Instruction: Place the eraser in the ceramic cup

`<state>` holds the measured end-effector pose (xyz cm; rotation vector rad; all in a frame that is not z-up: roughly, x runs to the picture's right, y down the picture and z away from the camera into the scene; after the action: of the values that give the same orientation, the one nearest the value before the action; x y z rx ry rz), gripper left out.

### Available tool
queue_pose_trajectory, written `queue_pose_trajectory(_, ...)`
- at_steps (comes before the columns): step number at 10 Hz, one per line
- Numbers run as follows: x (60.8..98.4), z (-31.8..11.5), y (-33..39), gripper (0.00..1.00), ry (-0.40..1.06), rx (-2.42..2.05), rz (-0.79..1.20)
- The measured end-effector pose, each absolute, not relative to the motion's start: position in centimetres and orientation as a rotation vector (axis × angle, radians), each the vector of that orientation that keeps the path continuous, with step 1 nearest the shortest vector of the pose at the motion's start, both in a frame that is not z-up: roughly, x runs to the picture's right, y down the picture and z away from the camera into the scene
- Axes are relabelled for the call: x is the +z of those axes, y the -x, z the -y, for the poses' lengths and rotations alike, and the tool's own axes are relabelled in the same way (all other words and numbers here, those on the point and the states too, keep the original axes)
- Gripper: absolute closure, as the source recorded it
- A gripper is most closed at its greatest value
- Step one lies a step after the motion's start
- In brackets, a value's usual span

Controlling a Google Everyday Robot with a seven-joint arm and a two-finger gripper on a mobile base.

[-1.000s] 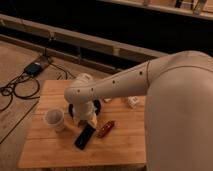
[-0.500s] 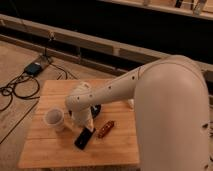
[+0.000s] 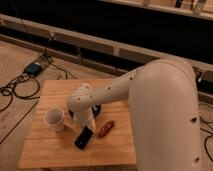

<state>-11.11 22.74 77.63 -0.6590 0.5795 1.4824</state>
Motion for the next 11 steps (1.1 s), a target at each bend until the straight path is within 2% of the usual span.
queue_pose_trajectory(11, 79.9, -25.0, 10.5, 0.35, 0.721, 1.532, -0.633)
